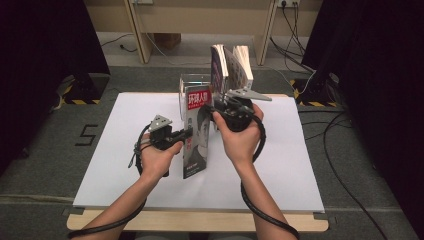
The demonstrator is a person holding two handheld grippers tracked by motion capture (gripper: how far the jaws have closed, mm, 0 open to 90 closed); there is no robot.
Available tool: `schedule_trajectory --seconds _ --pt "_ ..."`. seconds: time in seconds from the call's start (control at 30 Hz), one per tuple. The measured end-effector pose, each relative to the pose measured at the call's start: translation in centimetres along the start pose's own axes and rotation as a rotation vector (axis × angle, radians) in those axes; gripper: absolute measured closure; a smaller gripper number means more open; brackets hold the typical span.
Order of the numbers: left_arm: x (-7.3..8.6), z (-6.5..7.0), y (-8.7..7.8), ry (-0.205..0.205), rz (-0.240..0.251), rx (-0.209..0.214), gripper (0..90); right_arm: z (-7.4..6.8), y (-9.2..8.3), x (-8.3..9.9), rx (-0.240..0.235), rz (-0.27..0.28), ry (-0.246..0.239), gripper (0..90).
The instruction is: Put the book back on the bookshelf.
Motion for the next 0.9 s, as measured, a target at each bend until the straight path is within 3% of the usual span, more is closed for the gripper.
schedule_trajectory --seconds 0.27,0.4,0.6,0.9 --pt "-0.8 -0.9 -0.6 0.004 0.014 -0.003 86.8 5.6 -3.5 4.1 0.099 -0.049 0.076 59.9" --pt "-1.3 -1.3 -0.9 0.004 0.029 0.000 86.8 7.9 -5.0 6.8 0.143 -0.075 0.130 59.9" --pt "-2.2 -2.0 -1.5 0.009 0.052 -0.004 86.9 11.2 -7.5 10.2 0.219 -0.105 0.164 60.0" --pt "-3.3 -2.5 -1.8 0.012 0.064 -0.005 86.9 14.5 -10.3 14.0 0.291 -0.134 0.235 60.0"
Point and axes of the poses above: each handheld gripper's, and its own axes: y roughly forward along the jaws, x roughly out of its underside, z roughly to its right, the point moved 9 cm from there along y, roughly forward along the jaws, and after that the axes turned 10 degrees about z, right-handed, at the moved point
